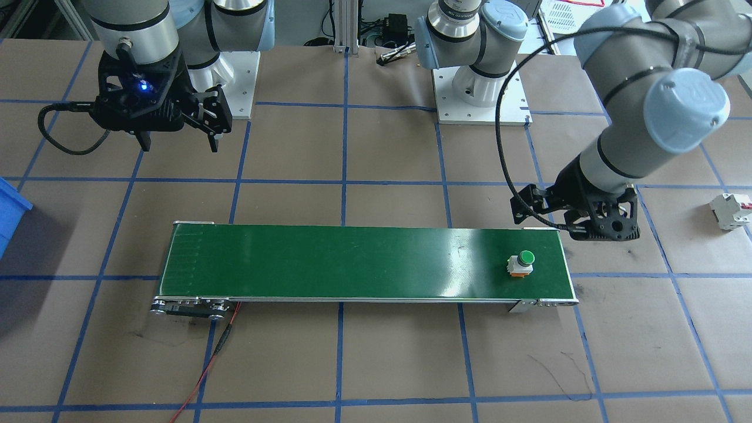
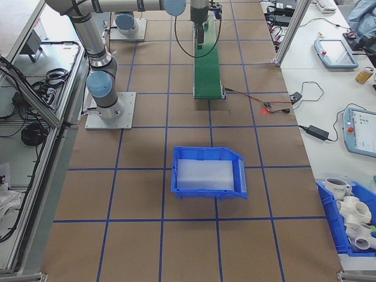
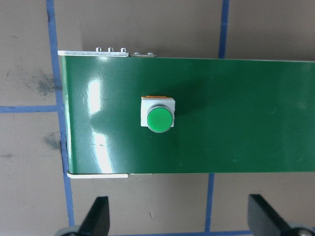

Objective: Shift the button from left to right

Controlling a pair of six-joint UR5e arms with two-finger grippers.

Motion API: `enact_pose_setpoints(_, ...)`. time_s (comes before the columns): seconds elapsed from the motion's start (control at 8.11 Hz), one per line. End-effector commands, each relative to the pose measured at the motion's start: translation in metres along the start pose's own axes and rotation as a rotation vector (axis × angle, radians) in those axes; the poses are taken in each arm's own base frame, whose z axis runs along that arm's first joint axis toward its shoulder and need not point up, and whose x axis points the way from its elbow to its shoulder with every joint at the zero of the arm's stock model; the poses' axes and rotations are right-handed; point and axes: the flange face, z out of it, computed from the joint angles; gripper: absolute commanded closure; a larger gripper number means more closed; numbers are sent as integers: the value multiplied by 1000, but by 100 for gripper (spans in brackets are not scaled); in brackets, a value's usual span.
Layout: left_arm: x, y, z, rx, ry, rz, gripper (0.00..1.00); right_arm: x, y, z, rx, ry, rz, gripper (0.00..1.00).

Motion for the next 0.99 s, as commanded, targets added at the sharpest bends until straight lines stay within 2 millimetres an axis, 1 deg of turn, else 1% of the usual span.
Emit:
enact_pose_setpoints(0.0, 54, 45, -34, -18, -5, 66, 0, 0, 0, 0, 0, 0, 0, 0)
enact_pose_setpoints(0.12, 55, 55, -41, -45, -7, 66, 0, 0, 0, 0, 0, 0, 1, 0)
enact_pose_setpoints(0.37, 61, 59, -40, -60, 3, 75, 0, 0, -1, 0, 0, 1, 0, 0)
enact_pose_setpoints(0.49, 62, 68, -45, -75, 2, 75, 0, 0, 0, 1, -2, 1, 0, 0)
enact_pose_setpoints(0.62, 61, 73, -42, -117, 2, 75, 0, 0, -1, 1, 0, 1, 0, 0)
enact_pose_setpoints(0.74, 60, 67, -30, -142, 8, 78, 0, 0, -1, 0, 0, 1, 0, 0)
enact_pose_setpoints(0.86, 60, 67, -29, -144, 7, 81, 0, 0, 0, 1, -2, 0, 0, 0)
